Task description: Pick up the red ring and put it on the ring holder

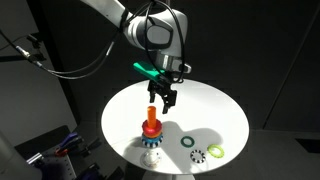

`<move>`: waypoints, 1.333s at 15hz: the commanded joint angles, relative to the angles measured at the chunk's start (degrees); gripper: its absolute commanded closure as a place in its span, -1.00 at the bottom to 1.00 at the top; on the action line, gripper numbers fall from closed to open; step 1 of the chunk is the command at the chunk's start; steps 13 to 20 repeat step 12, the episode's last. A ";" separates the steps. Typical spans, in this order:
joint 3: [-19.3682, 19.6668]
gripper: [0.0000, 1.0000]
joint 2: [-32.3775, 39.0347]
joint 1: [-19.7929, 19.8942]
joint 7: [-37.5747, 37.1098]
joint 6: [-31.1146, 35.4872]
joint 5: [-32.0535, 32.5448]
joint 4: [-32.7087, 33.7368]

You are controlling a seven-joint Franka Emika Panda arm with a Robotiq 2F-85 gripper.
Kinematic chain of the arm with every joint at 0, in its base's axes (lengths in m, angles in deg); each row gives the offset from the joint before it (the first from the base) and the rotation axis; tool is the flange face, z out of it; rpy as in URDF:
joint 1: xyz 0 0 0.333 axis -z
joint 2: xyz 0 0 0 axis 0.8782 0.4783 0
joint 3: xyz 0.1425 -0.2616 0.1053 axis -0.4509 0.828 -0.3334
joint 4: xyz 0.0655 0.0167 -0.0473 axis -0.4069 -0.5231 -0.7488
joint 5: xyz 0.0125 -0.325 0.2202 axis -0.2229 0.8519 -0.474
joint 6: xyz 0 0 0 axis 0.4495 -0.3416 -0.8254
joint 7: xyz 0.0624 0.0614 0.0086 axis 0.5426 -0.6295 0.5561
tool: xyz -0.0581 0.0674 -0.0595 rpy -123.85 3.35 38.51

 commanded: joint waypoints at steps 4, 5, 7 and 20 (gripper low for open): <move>-0.14 -1.00 -3.17 0.67 0.80 7.37 -1.34 -2.47; -0.15 -1.00 -3.56 0.65 0.74 8.59 -1.48 -2.93; -0.13 -1.00 -4.14 0.61 0.60 10.15 -1.73 -3.42; -0.08 -1.00 -2.98 0.32 0.05 9.62 -0.97 -2.27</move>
